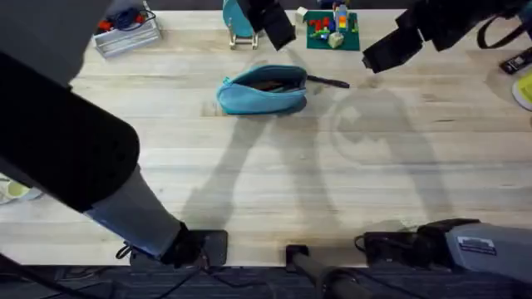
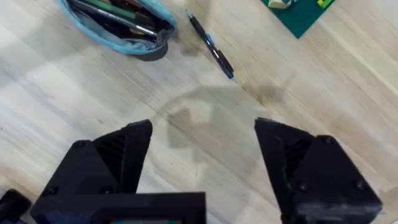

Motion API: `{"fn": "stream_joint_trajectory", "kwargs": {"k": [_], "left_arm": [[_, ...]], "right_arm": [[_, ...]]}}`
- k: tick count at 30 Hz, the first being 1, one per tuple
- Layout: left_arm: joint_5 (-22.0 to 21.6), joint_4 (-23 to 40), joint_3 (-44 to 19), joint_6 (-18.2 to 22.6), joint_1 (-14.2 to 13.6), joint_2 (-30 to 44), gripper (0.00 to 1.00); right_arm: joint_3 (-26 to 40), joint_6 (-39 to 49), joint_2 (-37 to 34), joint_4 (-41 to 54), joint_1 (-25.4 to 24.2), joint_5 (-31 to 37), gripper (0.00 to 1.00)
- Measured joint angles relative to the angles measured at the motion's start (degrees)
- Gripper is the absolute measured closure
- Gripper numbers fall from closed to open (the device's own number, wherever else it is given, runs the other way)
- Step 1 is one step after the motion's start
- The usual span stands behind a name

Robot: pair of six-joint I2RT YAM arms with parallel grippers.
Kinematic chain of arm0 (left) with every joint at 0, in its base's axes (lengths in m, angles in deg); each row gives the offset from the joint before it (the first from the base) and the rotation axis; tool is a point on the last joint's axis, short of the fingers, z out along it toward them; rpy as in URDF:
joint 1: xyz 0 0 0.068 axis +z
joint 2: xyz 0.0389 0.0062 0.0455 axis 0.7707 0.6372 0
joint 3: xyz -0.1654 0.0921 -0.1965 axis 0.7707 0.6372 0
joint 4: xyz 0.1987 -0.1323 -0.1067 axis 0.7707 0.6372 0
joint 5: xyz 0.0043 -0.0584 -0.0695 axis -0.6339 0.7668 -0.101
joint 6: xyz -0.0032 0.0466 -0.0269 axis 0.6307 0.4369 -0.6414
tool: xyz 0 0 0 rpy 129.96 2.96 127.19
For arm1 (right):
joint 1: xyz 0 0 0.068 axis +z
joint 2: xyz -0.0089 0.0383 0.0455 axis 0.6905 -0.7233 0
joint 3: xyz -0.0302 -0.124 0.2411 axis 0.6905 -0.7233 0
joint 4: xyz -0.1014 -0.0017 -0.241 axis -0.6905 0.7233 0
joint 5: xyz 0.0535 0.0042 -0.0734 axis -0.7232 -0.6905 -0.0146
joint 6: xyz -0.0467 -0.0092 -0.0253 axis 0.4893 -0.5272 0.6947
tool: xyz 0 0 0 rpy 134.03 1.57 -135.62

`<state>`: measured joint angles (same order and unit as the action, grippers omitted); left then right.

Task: Unzip the bag, pick up the pens from the table one at a time and place them inside, then zip the bag closed.

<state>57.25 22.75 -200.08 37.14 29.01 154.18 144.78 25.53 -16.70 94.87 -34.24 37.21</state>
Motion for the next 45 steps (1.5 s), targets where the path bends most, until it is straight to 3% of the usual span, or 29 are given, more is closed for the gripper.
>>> {"fn": "stream_joint_trajectory", "kwargs": {"k": [6, 13, 22, 27, 36, 45], "left_arm": [[-3.36, 5.59, -4.64, -4.45, 0.02, 0.00, 0.007], [-4.19, 6.43, -6.03, -8.16, 0.56, -0.17, 0.008], [-1.90, 8.72, -5.09, -10.01, 6.11, -5.86, 0.008], [0.11, 8.05, 0.25, -10.06, 10.06, -12.15, 0.008], [2.08, 2.69, 17.31, -8.19, 15.59, -24.05, 0.008], [3.49, -0.89, 31.77, -4.14, 16.20, -36.24, 0.008]], "right_arm": [[0.00, 0.00, -0.01, 0.01, 0.00, 0.00, 0.004], [0.00, 0.00, 0.00, -0.01, 0.00, 0.00, 0.004], [0.00, 0.00, 0.00, 0.01, 0.00, 0.00, 0.003], [0.00, 0.00, 0.00, 0.01, 0.00, 0.02, 0.003], [0.00, 0.00, 0.00, -0.02, 0.00, 0.00, 0.003], [0.00, 0.00, -0.01, 0.38, 0.00, -0.02, 0.003]]}}
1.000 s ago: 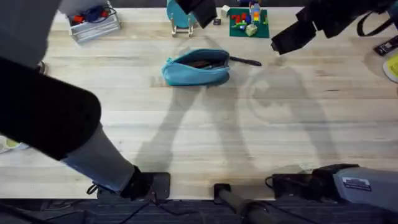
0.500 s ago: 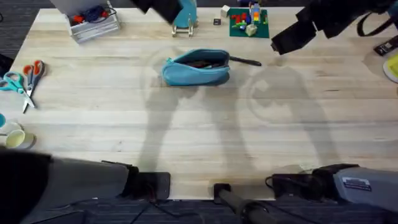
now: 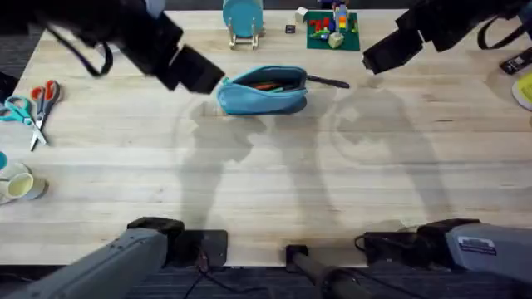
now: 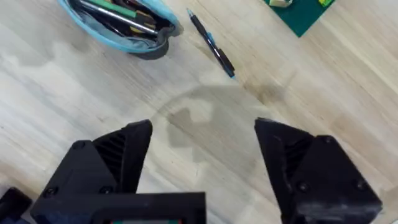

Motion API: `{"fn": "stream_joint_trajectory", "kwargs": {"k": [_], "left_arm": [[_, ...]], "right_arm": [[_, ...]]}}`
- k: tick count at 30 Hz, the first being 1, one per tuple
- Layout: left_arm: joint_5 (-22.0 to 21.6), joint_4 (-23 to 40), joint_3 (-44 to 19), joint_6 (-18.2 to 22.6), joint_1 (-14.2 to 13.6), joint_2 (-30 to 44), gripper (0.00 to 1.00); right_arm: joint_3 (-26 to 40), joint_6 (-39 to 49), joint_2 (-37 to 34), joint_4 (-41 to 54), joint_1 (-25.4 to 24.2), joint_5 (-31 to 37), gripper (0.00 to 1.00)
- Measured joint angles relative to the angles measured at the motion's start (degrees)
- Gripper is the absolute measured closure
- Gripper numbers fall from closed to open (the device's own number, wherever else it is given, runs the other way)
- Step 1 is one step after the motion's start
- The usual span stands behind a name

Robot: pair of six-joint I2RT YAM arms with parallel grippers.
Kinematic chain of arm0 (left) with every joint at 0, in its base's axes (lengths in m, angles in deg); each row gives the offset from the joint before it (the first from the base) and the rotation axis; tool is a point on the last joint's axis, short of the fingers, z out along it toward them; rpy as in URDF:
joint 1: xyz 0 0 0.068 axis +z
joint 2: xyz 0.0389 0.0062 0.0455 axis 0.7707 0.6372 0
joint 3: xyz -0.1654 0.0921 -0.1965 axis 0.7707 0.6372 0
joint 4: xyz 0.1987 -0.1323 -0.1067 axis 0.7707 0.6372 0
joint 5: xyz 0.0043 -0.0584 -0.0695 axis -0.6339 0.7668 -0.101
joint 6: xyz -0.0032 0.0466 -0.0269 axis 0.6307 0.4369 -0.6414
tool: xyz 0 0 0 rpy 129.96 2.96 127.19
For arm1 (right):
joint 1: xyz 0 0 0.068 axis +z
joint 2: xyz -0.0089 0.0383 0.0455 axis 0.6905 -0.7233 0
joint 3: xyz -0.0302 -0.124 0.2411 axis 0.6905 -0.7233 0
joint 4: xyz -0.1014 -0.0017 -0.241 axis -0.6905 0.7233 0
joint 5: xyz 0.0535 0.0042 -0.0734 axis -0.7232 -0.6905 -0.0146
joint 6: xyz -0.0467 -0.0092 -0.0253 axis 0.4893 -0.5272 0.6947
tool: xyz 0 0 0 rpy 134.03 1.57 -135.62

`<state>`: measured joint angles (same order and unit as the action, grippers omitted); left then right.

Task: Unzip the bag, pick up the pens from the table one at a time and place them inside, then zip the bag closed.

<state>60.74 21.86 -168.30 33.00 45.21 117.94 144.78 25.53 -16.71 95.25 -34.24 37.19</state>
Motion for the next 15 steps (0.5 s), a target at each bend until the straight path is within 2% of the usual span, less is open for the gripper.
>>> {"fn": "stream_joint_trajectory", "kwargs": {"k": [3, 9, 15], "left_arm": [[0.83, -1.87, 4.32, 0.61, 0.53, -3.59, 0.009], [3.88, -3.13, 10.55, 0.96, 3.71, -9.21, 0.009], [10.27, -3.24, 13.08, 1.05, 9.16, -10.64, 0.009]], "right_arm": [[0.00, 0.00, 0.00, 0.00, 0.00, 0.00, 0.003], [0.00, 0.00, 0.01, -0.40, 0.00, 0.00, 0.004], [0.00, 0.00, -0.01, -7.54, 0.00, 0.00, 0.004]]}}
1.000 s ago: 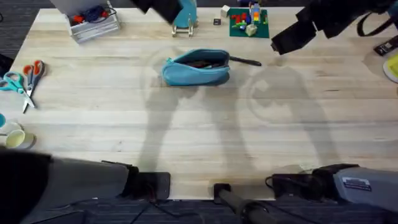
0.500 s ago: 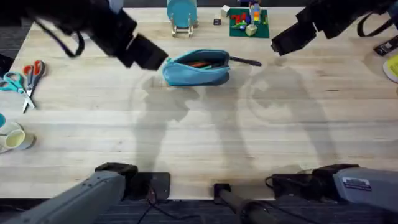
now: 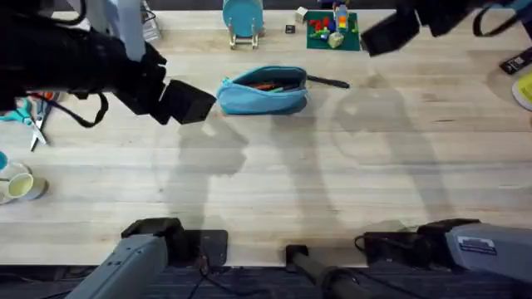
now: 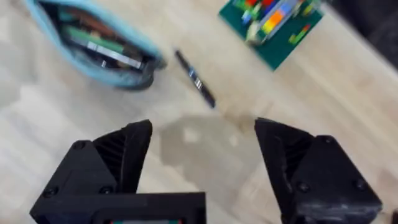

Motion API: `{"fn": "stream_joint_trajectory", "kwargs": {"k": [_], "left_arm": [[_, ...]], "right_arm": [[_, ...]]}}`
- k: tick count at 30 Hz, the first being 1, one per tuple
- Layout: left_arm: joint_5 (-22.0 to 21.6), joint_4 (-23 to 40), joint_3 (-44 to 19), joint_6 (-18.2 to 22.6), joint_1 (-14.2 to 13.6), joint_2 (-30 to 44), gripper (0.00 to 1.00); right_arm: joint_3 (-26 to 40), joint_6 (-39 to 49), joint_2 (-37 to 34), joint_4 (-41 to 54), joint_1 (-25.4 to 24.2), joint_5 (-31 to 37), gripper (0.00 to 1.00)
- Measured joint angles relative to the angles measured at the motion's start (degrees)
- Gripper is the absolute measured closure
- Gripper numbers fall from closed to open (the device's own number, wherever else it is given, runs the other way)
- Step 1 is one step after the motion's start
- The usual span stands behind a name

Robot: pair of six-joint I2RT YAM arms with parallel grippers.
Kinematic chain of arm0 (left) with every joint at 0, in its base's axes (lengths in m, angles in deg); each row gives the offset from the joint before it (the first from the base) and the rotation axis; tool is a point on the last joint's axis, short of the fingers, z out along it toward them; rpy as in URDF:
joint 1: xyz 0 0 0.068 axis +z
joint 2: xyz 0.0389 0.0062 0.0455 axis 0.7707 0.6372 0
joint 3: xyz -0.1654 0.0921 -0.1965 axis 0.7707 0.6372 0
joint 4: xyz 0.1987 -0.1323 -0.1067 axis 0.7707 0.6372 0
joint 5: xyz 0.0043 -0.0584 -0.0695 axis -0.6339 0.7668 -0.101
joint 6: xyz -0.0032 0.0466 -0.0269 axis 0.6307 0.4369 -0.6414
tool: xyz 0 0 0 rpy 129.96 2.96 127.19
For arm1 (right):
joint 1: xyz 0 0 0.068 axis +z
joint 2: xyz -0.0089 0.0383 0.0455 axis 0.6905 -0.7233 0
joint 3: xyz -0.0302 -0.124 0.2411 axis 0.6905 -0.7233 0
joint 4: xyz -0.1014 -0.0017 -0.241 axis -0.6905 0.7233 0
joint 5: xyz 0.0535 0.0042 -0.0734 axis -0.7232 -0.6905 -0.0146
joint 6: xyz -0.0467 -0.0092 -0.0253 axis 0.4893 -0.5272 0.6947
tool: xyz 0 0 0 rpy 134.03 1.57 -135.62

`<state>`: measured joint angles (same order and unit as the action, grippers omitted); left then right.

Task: Unzip the bag, pick up the pens from the table one at a time and place them inside, then zip the bag closed.

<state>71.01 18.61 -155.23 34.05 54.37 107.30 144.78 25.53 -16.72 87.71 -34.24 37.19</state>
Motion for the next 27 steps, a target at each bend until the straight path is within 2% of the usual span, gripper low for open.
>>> {"fn": "stream_joint_trajectory", "kwargs": {"k": [5, 9, 17, 23, 27], "left_arm": [[6.51, 0.02, 1.92, 0.09, 5.74, 0.00, 0.009], [9.29, 0.00, 2.39, 1.37, 8.57, 0.00, 0.007], [12.71, -0.02, 2.96, 6.90, 9.98, 2.53, 0.010], [14.78, -2.21, 3.22, 9.46, 10.30, 11.01, 0.008], [17.77, -3.26, 3.31, 11.31, 11.95, 16.15, 0.008]], "right_arm": [[0.00, -0.26, -0.89, -3.66, 0.00, -0.02, 0.005], [0.00, -0.48, -3.92, -3.69, 0.00, 0.00, 0.005], [-0.04, -0.59, -9.87, -5.62, 0.02, 0.00, 0.005], [-0.09, -0.59, -11.14, -6.17, 0.90, -0.21, 0.006], [-0.09, -0.57, -11.15, -6.41, 2.59, -0.49, 0.005]]}}
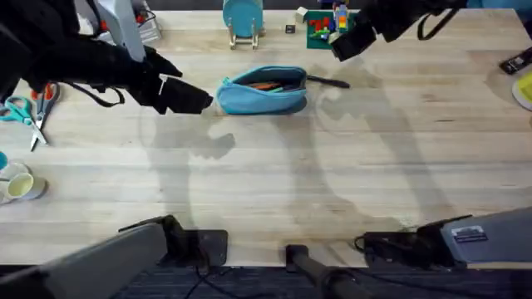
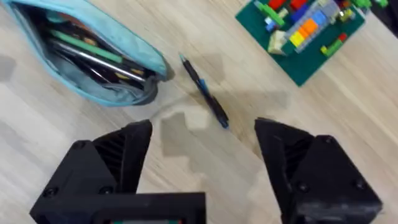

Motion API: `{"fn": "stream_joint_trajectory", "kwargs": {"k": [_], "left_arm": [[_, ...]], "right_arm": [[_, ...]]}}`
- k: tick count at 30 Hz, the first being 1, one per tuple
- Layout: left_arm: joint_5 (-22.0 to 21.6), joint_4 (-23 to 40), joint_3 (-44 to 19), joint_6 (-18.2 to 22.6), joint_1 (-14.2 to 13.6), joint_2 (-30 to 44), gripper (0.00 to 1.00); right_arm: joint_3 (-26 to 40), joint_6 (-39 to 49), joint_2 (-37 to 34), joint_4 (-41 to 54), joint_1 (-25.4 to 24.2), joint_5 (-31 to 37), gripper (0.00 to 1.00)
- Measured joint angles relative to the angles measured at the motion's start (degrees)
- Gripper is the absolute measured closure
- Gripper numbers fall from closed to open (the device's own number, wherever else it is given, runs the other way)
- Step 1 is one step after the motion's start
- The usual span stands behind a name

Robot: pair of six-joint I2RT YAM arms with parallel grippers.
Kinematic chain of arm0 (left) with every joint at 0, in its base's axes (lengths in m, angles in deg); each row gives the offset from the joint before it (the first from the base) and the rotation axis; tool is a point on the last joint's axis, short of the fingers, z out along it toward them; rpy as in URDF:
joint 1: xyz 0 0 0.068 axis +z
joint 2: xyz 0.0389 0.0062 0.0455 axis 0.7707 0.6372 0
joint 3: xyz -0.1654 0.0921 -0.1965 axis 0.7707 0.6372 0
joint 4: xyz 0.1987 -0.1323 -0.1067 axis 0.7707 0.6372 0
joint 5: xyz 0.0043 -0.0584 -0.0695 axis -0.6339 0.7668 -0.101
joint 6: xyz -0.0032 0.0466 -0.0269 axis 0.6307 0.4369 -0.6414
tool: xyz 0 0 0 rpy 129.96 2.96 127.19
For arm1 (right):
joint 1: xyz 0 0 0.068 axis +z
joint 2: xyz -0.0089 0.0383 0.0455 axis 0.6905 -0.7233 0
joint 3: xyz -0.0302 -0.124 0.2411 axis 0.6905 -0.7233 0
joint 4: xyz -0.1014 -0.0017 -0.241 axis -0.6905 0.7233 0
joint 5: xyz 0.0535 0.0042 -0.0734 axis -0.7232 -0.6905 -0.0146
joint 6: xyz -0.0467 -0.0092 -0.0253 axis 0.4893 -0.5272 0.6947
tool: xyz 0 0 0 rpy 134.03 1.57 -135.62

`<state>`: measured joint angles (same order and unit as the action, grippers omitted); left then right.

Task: Unzip the bag, pick up the pens from the table one at a time and place them inside, then zip the bag closed.

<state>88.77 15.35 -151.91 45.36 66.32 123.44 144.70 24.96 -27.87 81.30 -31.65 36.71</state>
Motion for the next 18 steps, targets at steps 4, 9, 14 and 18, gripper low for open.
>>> {"fn": "stream_joint_trajectory", "kwargs": {"k": [4, 9, 14, 18], "left_arm": [[5.03, -0.17, 0.17, 3.14, 2.71, 3.48, 0.008], [10.99, -0.52, 0.17, 6.10, 6.69, 7.33, 0.008], [13.00, -1.04, 0.17, 7.55, 7.96, 10.22, 0.008], [13.83, -1.04, 0.17, 7.94, 7.93, 11.36, 0.008]], "right_arm": [[0.00, 1.05, -0.50, -1.24, 1.47, -0.22, 0.005], [0.00, 3.59, -4.24, -3.73, 2.09, -0.59, 0.015], [0.00, 8.61, -9.54, -4.07, 2.07, -0.57, 0.110], [0.00, 13.63, -13.31, -5.51, 2.07, -0.57, 0.135]]}}
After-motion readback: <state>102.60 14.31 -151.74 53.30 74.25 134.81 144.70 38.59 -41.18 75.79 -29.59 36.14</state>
